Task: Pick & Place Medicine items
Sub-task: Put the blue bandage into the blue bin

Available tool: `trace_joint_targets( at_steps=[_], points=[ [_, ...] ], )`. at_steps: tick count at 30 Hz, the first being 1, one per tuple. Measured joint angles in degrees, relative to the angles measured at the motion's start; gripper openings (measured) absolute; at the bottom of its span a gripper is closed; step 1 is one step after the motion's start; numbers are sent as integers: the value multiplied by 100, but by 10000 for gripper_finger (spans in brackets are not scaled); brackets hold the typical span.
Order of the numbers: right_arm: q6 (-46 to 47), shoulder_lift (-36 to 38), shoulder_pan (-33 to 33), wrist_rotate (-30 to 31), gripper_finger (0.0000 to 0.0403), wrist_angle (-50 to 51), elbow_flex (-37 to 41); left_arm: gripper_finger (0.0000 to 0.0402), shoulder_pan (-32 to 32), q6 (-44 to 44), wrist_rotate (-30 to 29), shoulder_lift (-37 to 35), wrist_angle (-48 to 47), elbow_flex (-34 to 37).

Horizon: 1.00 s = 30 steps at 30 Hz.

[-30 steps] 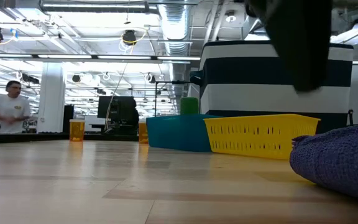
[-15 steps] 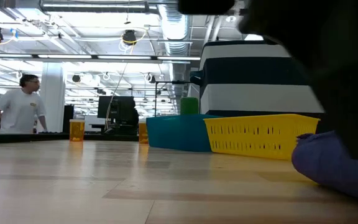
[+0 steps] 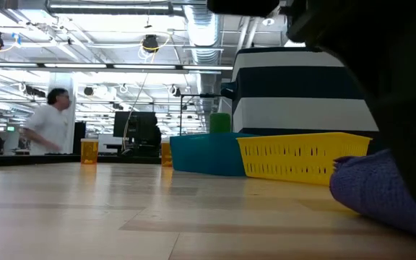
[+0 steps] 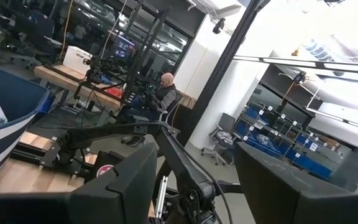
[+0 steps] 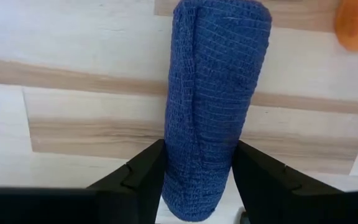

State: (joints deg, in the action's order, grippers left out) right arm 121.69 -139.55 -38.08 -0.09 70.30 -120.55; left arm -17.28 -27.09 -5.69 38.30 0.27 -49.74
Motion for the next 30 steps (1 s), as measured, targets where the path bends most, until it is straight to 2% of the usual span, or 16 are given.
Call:
trace_joint_targets(
  at_steps=[6, 17, 20, 23, 27, 30],
  points=[
    [-685, 33, -125, 291, 171, -86, -14, 209, 0, 10, 1, 0, -98, 0],
    [-480, 223, -538, 975, 156, -725, -24, 209, 0, 18, -128, -1, -182, 0],
    [-375, 415, -624, 1648, 153, -896, -24, 209, 0, 162, -131, -2, -251, 0],
    [-510, 742, -706, 2665, 154, -1145, -26, 209, 0, 273, -144, -37, -594, 0],
    [-1122, 1167, -774, 3935, 156, -1506, -33, 209, 0, 185, -73, -22, -1330, -2],
    [-1877, 1422, -719, 4473, 157, -1822, -33, 209, 0, -142, 414, 234, -1726, -2]
  ],
)
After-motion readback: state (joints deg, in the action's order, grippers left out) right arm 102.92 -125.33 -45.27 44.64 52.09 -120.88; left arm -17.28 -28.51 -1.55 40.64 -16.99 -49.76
